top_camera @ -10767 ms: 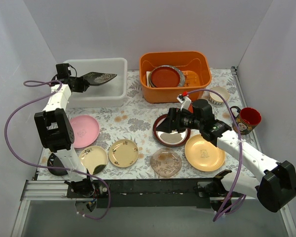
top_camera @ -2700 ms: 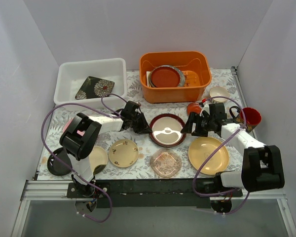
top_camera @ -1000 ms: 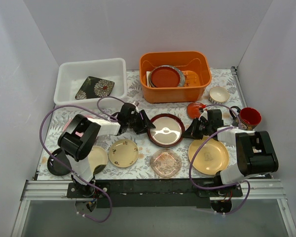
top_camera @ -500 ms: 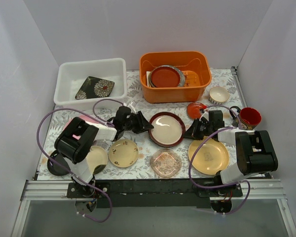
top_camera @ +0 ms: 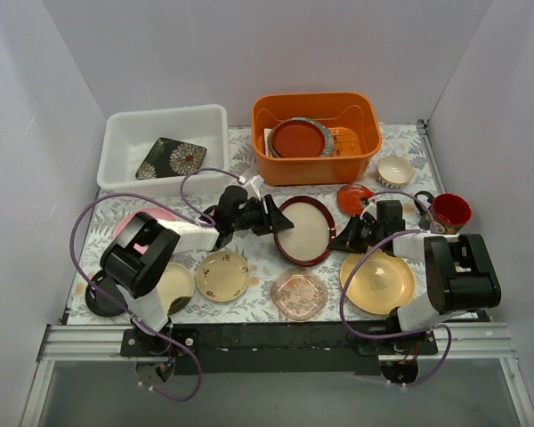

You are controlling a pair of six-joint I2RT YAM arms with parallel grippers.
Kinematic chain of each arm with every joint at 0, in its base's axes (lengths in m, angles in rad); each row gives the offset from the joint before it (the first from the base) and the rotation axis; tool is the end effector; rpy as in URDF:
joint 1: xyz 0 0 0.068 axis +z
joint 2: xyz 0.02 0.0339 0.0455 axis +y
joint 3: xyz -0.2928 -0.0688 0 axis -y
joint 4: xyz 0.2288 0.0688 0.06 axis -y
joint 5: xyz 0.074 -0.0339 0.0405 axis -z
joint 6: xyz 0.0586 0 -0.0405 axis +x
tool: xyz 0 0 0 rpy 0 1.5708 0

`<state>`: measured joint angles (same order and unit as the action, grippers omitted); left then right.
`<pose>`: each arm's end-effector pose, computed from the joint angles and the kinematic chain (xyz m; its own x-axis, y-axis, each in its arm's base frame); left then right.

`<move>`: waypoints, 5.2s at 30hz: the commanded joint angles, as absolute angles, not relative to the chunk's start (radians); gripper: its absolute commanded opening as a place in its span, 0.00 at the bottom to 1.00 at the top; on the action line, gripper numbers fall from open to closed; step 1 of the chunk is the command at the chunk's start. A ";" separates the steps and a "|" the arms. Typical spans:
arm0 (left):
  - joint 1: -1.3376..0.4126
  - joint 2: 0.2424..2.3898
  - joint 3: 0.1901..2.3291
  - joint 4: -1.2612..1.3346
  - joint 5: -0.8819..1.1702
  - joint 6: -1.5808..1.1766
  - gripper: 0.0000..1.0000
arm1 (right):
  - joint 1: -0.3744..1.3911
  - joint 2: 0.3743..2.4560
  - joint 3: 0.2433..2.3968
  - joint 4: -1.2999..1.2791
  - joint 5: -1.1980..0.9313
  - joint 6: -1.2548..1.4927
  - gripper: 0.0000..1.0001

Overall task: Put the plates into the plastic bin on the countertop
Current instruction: Pick up the plate at the center of the board, then place the plate in the plastic bin.

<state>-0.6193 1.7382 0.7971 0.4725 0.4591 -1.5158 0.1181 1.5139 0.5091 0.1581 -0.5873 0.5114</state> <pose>0.2821 -0.2330 0.1955 -0.8612 -0.4853 0.1508 -0.3209 0.2893 -0.9019 0.2524 0.0626 0.1529 -0.8751 0.3064 -0.3746 -0.0394 0.7264 0.6862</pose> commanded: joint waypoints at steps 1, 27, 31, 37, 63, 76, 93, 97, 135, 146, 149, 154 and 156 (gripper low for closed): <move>-0.681 1.740 0.854 0.526 0.551 -1.516 0.37 | 0.155 1.528 0.494 0.184 -0.653 0.462 0.01; -0.683 1.666 0.948 0.328 0.451 -1.457 0.00 | 0.155 1.241 0.538 0.077 -0.558 0.460 0.73; -0.681 1.635 0.997 0.273 0.414 -1.440 0.00 | 0.155 1.184 0.566 0.035 -0.542 0.460 0.77; -0.667 1.576 1.029 0.216 0.383 -1.428 0.00 | 0.156 1.131 0.614 0.002 -0.526 0.460 0.80; -0.246 1.310 1.166 -0.043 0.537 -1.370 0.00 | 0.147 0.968 0.772 -0.202 -0.499 0.427 0.96; -0.012 1.347 1.244 -0.080 0.587 -1.446 0.00 | 0.143 0.946 0.761 -0.255 -0.486 0.399 0.96; 0.190 1.494 1.330 -0.029 0.634 -1.571 0.00 | 0.133 0.953 0.767 -0.291 -0.474 0.364 0.96; 0.195 1.545 1.373 -0.044 0.597 -1.571 0.00 | 0.132 0.954 0.767 -0.298 -0.463 0.357 0.96; 0.210 1.948 1.609 -0.182 0.295 -1.488 0.00 | 0.126 0.956 0.695 -0.285 -0.459 0.364 0.97; 0.219 2.003 1.620 -0.183 0.311 -1.471 0.00 | 0.124 0.950 0.689 -0.279 -0.451 0.367 0.98; 0.224 2.025 1.632 -0.196 0.314 -1.470 0.09 | 0.126 0.953 0.689 -0.278 -0.453 0.365 0.98; 0.235 2.063 1.664 -0.236 0.328 -1.468 0.32 | 0.126 0.957 0.692 -0.279 -0.453 0.362 0.98; 0.239 2.071 1.669 -0.258 0.330 -1.454 0.36 | 0.126 0.957 0.692 -0.278 -0.454 0.362 0.98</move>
